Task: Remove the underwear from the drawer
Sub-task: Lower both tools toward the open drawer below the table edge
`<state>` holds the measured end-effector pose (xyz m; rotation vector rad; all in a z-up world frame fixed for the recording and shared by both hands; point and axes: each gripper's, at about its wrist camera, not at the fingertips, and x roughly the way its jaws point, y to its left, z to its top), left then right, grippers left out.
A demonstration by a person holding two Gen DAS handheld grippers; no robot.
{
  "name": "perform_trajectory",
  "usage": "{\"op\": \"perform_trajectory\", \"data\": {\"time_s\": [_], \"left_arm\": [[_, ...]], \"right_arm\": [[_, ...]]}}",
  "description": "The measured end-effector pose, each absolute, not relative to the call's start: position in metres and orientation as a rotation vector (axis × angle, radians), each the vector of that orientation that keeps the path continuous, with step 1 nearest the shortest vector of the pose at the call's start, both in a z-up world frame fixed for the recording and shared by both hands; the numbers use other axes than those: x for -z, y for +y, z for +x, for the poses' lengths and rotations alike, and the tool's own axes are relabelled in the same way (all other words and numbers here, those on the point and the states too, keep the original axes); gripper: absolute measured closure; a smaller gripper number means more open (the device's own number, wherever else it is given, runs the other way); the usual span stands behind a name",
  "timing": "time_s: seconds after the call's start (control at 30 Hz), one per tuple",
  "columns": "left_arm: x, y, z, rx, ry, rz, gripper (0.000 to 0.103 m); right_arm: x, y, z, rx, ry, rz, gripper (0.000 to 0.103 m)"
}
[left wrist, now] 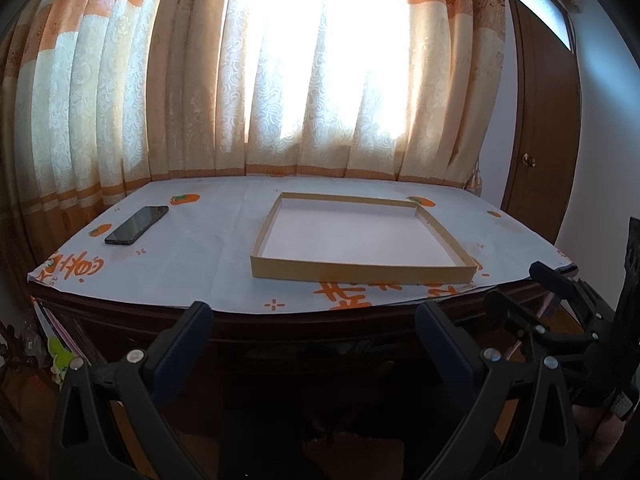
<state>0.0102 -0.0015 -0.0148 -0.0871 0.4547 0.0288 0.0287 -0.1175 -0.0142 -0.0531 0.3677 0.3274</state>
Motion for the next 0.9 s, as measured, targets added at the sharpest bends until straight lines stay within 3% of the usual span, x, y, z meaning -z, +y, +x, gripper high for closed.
{"op": "perform_trajectory", "data": {"time_s": [0.9], "left_arm": [[0.04, 0.017, 0.031, -0.084, 0.499, -0.111, 0.0]], "right_arm": [[0.108, -0.112, 0.09, -0.421, 0.045, -0.208, 0.001]]}}
